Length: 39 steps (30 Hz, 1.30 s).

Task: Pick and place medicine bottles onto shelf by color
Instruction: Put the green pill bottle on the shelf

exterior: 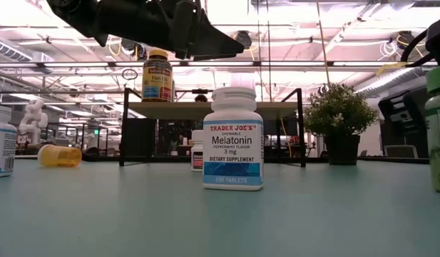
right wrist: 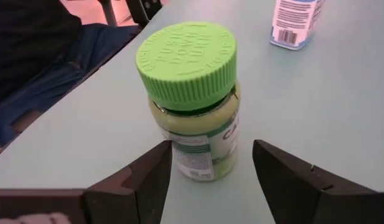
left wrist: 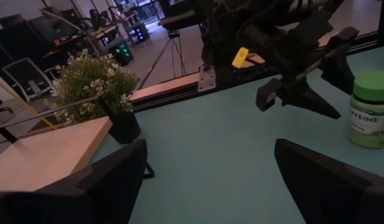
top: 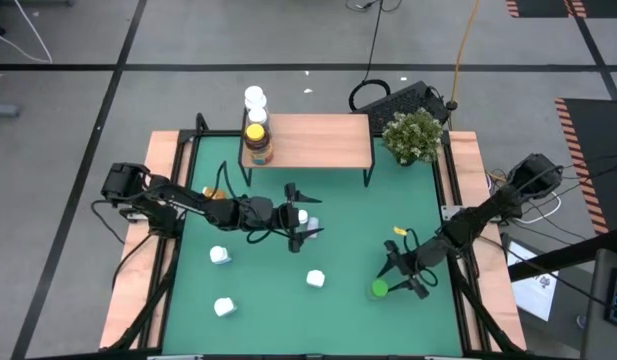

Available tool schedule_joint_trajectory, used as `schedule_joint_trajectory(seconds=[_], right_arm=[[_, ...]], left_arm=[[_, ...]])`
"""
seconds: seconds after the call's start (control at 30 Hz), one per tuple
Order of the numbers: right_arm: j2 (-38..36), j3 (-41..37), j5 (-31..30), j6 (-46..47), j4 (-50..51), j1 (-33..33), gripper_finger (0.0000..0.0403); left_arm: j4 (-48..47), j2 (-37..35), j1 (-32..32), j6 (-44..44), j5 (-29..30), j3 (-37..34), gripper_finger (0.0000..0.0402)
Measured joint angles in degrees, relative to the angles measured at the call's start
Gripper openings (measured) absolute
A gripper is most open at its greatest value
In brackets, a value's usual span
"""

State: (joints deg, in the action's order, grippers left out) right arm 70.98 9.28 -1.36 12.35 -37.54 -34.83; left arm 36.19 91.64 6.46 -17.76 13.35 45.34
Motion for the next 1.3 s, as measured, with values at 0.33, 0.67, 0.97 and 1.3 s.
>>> schedule_joint_trajectory(seconds=[0.33, 0.67, 0.97, 1.3], right_arm=[[0.24, 0.46, 0.21, -4.08, -1.64, 2.62, 0.0217], [0.26, 0.48, -2.32, 0.03, -0.72, 5.02, 0.0217], [-8.48, 0.52, -11.84, 2.13, 8.70, 8.92, 0.0217], [-20.84, 5.59, -26.42, -10.05, 22.15, 14.67, 0.0217]], left_arm=[[-0.65, -0.03, 0.04, 0.94, 0.17, 0.00, 0.0356], [-1.77, -0.04, 0.04, 1.37, 0.46, 0.00, 0.0356], [-1.76, -0.04, 0.04, 1.75, 3.66, 0.03, 0.0356], [-1.76, -0.04, 0.05, 1.56, 3.69, 0.03, 0.0356]])
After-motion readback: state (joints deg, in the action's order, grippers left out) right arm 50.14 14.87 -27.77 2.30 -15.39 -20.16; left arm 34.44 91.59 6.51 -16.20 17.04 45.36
